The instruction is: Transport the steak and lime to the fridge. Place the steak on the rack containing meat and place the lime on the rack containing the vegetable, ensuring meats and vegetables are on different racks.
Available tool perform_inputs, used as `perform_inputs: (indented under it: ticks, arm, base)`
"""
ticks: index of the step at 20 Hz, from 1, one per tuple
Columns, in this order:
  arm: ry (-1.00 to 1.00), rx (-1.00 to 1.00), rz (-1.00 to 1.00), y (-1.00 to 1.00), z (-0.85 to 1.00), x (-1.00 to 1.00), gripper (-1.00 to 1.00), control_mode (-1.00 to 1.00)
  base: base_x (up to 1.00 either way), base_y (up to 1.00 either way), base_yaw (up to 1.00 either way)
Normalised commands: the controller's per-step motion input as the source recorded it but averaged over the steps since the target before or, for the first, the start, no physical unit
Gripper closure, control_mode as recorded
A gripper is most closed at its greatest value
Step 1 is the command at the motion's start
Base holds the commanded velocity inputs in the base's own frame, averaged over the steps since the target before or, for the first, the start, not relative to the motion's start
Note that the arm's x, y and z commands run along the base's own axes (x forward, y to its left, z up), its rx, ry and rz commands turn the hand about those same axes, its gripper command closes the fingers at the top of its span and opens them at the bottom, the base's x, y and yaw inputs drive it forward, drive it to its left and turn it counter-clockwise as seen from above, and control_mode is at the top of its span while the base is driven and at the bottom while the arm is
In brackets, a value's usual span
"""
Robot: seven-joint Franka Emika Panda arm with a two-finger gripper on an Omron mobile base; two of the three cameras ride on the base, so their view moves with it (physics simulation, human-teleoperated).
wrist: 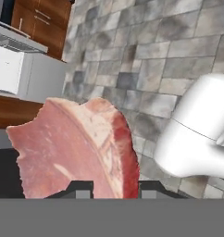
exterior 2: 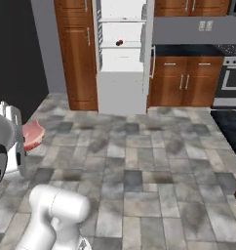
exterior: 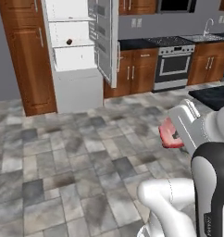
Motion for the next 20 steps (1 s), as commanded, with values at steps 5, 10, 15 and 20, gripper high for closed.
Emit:
perform_inputs:
  ticks: [5,10,15,20]
  arm:
    - [0.00,0.00,0.00,0.00,0.00,0.00,1.00,1.00]
    - [0.00,0.00,0.00,0.00,0.00,0.00,1.00,1.00]
    - [0.00,0.00,0.00,0.00,0.00,0.00,1.00,1.00]
    - [0.00,0.00,0.00,0.00,0.00,0.00,1.00,1.00]
  base:
    - [1.00,0.93,-0.33]
    - [1.00,0.21,-0.25]
    - [1.00,0.17,-0.16]
    - [1.00,0.59,-0.18]
